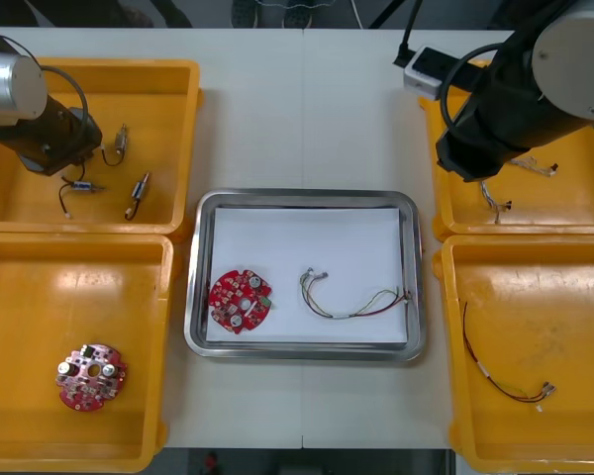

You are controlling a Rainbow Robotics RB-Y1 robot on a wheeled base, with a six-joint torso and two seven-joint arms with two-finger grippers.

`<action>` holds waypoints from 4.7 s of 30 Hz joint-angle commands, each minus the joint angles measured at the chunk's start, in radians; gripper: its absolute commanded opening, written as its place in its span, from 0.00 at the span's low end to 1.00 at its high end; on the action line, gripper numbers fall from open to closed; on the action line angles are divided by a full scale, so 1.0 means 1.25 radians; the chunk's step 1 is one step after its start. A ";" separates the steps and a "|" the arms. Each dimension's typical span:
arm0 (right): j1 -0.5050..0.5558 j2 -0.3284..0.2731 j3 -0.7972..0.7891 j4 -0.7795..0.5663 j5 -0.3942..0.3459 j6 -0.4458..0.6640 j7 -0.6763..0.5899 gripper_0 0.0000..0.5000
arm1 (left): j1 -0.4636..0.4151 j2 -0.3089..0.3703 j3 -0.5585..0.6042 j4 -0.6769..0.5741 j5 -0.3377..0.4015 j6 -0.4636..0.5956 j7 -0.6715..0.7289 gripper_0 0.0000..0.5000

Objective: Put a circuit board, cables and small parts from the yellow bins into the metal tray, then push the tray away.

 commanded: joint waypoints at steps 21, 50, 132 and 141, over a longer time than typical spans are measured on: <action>-0.052 -0.116 -0.204 0.269 0.024 0.003 0.073 1.00 | 0.008 0.023 0.092 -0.225 -0.013 0.283 -0.028 0.00; -0.209 -0.090 -0.202 0.739 0.027 -0.205 0.521 1.00 | 0.072 -0.043 0.083 -0.691 -0.024 0.621 0.043 0.00; -0.198 0.019 -0.018 1.129 -0.051 -0.601 0.695 0.00 | 0.056 -0.179 -0.362 -0.597 -0.050 0.360 0.159 1.00; -0.199 -0.001 -0.028 1.062 -0.039 -0.561 0.687 0.00 | 0.056 -0.179 -0.299 -0.657 -0.042 0.403 0.164 1.00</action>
